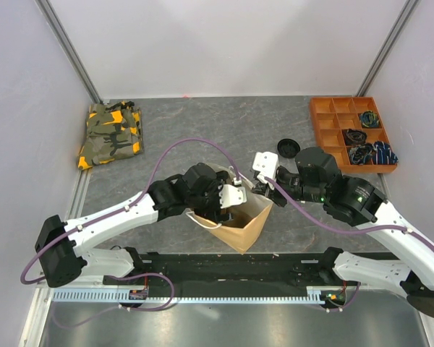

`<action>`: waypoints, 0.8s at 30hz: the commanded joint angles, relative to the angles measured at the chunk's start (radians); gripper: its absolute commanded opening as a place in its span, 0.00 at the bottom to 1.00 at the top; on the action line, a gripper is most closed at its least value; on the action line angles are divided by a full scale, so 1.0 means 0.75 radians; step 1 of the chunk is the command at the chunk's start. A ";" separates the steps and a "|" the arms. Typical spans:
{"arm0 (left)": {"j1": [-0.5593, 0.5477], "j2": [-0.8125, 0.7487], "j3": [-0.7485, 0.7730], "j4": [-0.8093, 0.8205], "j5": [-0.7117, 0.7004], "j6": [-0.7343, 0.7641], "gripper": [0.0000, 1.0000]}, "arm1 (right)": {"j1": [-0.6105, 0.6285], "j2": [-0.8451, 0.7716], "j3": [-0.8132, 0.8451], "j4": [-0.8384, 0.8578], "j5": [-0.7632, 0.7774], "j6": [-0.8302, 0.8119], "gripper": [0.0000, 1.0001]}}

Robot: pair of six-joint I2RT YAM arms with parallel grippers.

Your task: Pack the takeout coffee

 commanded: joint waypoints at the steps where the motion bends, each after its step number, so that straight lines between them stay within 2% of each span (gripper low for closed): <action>1: -0.003 -0.048 0.066 -0.004 -0.008 -0.011 1.00 | -0.004 -0.002 -0.008 0.052 0.008 -0.022 0.00; 3: -0.001 -0.065 0.060 -0.004 0.001 -0.015 1.00 | -0.004 -0.004 -0.011 0.054 0.001 -0.040 0.00; 6: -0.003 -0.105 0.035 0.000 0.021 -0.031 0.94 | -0.004 -0.026 -0.029 0.081 -0.003 -0.089 0.00; 11: -0.001 -0.232 -0.089 0.139 -0.003 -0.046 0.88 | -0.004 -0.043 -0.021 0.101 -0.005 -0.128 0.00; 24: -0.001 -0.431 -0.257 0.415 -0.067 -0.015 0.88 | -0.004 -0.061 -0.023 0.169 0.030 -0.251 0.00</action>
